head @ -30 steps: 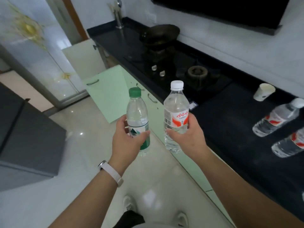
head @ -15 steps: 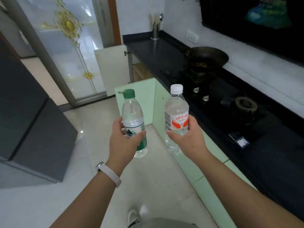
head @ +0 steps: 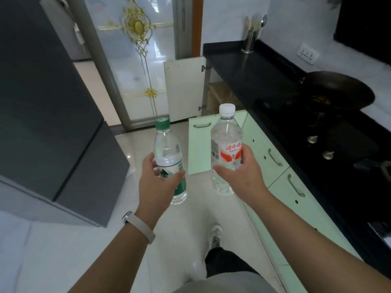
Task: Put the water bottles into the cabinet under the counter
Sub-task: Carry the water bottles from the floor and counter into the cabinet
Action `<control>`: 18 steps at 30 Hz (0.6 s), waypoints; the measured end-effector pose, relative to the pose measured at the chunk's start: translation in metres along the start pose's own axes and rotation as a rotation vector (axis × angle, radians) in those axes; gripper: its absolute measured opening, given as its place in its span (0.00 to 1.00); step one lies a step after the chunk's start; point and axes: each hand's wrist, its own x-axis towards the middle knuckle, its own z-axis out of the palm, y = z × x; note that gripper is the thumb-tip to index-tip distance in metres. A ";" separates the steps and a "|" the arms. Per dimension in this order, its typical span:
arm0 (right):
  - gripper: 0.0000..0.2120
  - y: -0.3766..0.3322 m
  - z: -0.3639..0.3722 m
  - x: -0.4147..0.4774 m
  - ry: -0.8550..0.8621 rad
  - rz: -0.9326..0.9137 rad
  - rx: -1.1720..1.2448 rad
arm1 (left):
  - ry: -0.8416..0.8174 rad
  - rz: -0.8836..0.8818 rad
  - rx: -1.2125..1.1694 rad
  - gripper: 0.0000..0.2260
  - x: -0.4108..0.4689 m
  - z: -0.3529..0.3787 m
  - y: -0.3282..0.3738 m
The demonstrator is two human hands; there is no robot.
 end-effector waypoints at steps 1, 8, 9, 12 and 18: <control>0.28 0.000 0.007 0.012 -0.017 -0.002 0.003 | 0.011 0.003 0.005 0.33 0.010 -0.001 0.000; 0.31 0.001 0.058 0.121 -0.122 -0.008 0.044 | 0.083 0.009 0.073 0.33 0.105 0.001 0.000; 0.31 0.001 0.063 0.140 -0.135 -0.014 0.043 | 0.089 0.007 0.087 0.32 0.121 0.004 0.002; 0.29 -0.007 0.075 0.194 -0.156 -0.038 0.025 | 0.107 0.010 0.131 0.31 0.170 0.014 0.012; 0.28 -0.028 0.089 0.293 -0.203 -0.081 0.017 | 0.145 0.019 0.143 0.33 0.257 0.040 0.027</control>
